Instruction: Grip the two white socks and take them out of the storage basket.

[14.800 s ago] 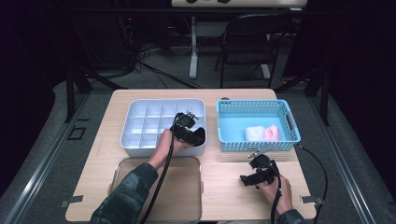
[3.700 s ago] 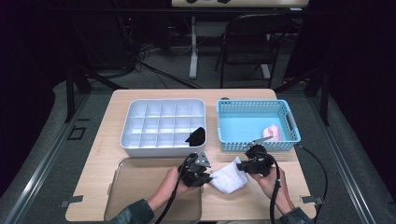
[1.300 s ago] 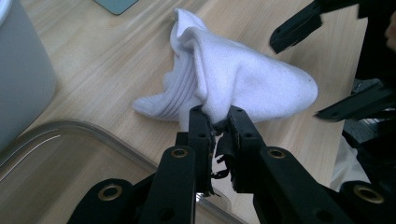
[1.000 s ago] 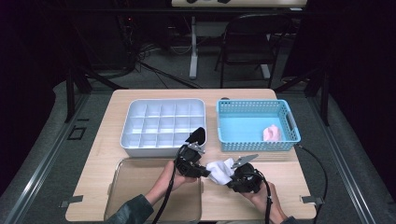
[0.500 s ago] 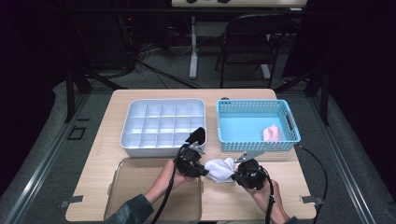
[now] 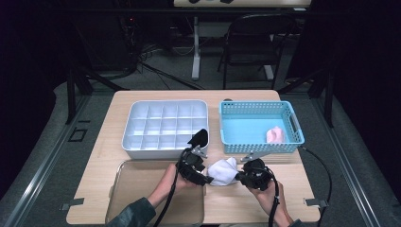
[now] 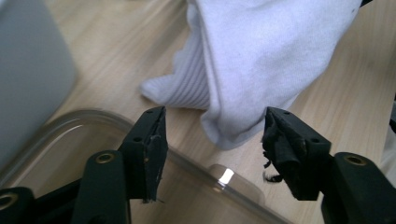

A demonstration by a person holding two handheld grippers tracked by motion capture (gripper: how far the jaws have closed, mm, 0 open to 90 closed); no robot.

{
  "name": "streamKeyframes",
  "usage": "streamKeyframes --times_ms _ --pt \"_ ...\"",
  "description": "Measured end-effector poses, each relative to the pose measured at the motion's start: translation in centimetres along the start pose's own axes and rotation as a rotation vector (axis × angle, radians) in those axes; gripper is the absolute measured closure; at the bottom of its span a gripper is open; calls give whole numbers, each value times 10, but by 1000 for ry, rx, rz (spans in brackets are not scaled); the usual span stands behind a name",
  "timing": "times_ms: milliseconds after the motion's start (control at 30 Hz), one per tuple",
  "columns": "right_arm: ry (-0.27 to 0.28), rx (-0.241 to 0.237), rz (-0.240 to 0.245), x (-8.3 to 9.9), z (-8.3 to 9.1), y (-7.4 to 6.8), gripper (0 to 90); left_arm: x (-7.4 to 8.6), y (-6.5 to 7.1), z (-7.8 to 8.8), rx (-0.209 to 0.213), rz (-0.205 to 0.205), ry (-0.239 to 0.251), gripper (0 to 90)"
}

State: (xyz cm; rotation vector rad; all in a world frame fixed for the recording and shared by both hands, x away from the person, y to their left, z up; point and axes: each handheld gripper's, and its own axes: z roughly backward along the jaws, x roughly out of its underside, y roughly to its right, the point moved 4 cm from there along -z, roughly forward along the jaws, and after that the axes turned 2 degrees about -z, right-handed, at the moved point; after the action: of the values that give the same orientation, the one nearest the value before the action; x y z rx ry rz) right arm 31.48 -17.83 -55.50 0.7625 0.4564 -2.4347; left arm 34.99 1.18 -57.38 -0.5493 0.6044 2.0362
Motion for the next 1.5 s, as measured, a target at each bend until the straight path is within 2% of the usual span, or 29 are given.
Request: streamKeyframes --times_ms 67,200,233,400,433,533,567,633,667,733,800,833,933,1033,1067,1100,1133,1167,1200,1300,1367,1433,1467,1500 --pt "2 -4 6 0 -1 -1 862 0 3 -7 11 -5 -5 477" --pt "1 -3 15 1 -3 -1 858 -1 8 -12 48 -9 11 778" --pt "2 -1 13 1 -3 0 851 -1 8 -11 57 -9 17 812" --pt "-2 -2 0 5 -11 4 694 -4 7 -3 68 -2 34 835" --pt "-23 3 14 6 -14 5 644 -4 6 -2 70 2 40 835" --pt "-31 -4 11 8 -22 5 578 -5 7 1 81 -2 43 835" --pt "-28 10 14 8 -23 6 573 -5 7 1 86 -6 39 835" --pt "-15 -2 2 6 -27 9 542 -5 8 1 93 -6 41 834" --pt "-3 -10 -9 4 -29 11 547 -5 8 1 97 -8 38 834" --pt "-14 -31 -15 3 -33 15 568 -6 8 3 110 -6 42 835" --pt "-13 -74 -43 4 -38 17 657 -6 9 4 128 -11 44 835" --pt "2 -79 -53 4 -40 19 735 -6 9 4 140 -4 48 834" --pt "38 -88 -52 1 -39 20 851 -7 11 6 150 -13 44 835" --pt "58 -37 -17 -1 -31 16 864 -10 12 8 162 -13 47 834" --pt "54 5 8 -2 -27 16 865 -10 13 9 162 -18 47 834" --pt "68 32 16 -3 -24 15 865 -12 13 10 186 -12 59 834" --pt "72 67 37 -5 -18 14 865 -14 14 10 193 -13 61 833" --pt "69 140 71 -6 -10 13 865 -15 14 11 196 -16 65 833" --pt "83 176 81 -8 -5 12 865 -17 15 12 207 -11 75 833" --pt "85 309 152 -10 18 6 863 -23 18 12 228 -7 83 833" --pt "64 400 195 -9 28 0 860 -24 21 10 236 -12 56 832" --pt "44 385 205 -5 29 -6 856 -20 19 9 229 -7 20 832" --pt "20 356 201 -3 26 -8 850 -17 17 10 213 -4 -5 831" --pt "5 296 192 0 21 -11 842 -12 13 10 177 -2 -28 830"
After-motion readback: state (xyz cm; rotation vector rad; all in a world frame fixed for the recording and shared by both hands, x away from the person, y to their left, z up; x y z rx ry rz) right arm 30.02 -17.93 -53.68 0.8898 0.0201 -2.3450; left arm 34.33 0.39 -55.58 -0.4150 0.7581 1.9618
